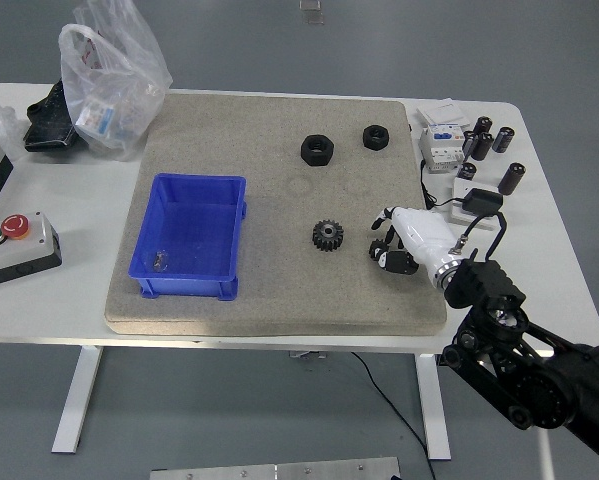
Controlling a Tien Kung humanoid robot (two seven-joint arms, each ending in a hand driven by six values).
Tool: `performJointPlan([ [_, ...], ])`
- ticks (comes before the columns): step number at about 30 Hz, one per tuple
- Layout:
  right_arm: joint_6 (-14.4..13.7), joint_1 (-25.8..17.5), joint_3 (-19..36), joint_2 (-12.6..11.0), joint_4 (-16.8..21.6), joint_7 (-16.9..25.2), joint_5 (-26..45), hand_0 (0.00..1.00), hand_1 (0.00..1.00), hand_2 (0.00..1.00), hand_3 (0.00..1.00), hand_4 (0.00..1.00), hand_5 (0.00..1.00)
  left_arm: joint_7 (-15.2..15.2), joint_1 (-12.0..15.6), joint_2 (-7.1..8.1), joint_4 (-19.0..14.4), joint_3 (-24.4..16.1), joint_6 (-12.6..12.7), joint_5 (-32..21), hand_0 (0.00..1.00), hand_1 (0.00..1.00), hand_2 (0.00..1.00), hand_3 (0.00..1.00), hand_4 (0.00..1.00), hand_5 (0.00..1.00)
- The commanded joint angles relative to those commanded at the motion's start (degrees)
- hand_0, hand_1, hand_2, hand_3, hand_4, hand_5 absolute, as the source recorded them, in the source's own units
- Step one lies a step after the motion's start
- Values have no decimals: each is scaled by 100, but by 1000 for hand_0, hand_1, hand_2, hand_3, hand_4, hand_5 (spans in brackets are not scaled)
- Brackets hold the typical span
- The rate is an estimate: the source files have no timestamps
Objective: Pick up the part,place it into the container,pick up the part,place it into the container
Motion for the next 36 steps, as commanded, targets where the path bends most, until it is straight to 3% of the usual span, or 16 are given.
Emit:
performJointPlan([
  [11,-125,2,60,4,87,52,1,250,409,460,612,495,102,0,-2,-2,0,-3,1,5,654,591,593,690,652,233],
  [12,-151,2,84,3,113,61,0,245,414,633,681,513,160,-1,-3,-2,0,-4,1,6,655,591,593,689,652,234],
  [17,-127,-27,243,-9,340,-42,-44,245,414,633,681,513,160,0,2,-4,0,-8,1,11,655,591,593,689,652,234],
  [18,-83,-31,264,-11,382,-91,-61,247,422,758,766,738,264,1,4,-5,0,-11,1,14,654,591,593,689,652,233],
  [23,222,-46,292,-17,519,-364,-156,247,422,758,766,738,264,1,7,-7,0,-13,0,20,654,591,593,689,652,233],
  [24,268,-49,284,-17,523,-400,-162,255,440,789,798,875,415,1,7,-7,0,-12,0,19,655,591,593,689,652,233],
  [29,456,-56,235,-20,524,-548,-144,255,440,789,798,875,415,0,5,-9,0,-11,1,18,655,591,593,689,652,233],
  [30,469,-53,227,-22,522,-558,-139,253,437,791,801,925,517,1,5,-9,0,-12,1,20,655,591,593,689,652,232],
  [35,507,-39,168,-27,424,-574,-82,253,437,791,801,925,517,-1,3,-7,0,-10,1,19,655,591,593,689,652,232],
  [36,496,-36,151,-25,371,-561,-47,249,425,749,783,925,523,-1,3,-8,0,-9,1,17,655,591,593,688,651,232],
])
